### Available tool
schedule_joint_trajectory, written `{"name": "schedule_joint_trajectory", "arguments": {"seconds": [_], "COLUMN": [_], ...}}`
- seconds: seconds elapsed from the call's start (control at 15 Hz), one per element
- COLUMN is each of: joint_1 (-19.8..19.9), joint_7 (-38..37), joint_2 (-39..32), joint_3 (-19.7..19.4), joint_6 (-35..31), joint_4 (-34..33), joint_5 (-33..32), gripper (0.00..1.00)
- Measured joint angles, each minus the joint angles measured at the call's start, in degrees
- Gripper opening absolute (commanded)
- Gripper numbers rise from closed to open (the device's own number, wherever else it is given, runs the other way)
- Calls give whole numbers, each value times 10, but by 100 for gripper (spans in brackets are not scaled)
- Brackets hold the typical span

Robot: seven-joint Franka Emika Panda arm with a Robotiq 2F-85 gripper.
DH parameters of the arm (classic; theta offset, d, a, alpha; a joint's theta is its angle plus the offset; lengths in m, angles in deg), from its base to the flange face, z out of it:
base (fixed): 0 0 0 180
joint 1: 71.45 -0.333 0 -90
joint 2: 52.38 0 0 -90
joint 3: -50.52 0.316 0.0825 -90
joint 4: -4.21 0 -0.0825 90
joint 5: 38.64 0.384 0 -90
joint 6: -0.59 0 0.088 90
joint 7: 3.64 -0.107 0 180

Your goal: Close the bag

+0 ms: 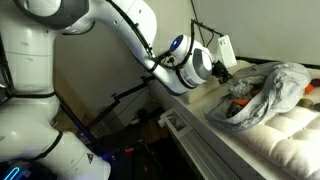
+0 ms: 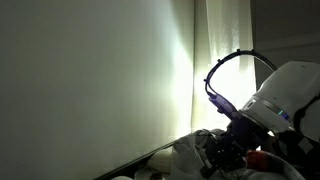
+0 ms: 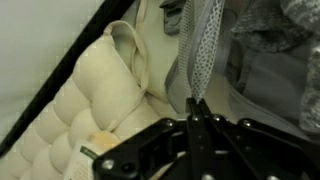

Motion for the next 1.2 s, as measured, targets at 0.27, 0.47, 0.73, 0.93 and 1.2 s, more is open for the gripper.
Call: {"name": "schedule_joint_trajectory", "arguments": {"seconds": [0.27, 0.47, 0.73, 0.93, 1.2], "joint_1": [-6, -5, -5, -5, -5], "joint_7": [18, 20, 20, 20, 20], "joint_2": [23, 35, 38, 38, 38], "joint_3": [-28, -36, -36, -36, -36], "joint_6": [0, 0, 0, 0, 0], "joint_4": [34, 36, 37, 37, 37], "joint_5": [-24, -24, -24, -24, -24], "gripper": [1, 2, 2, 2, 2]}}
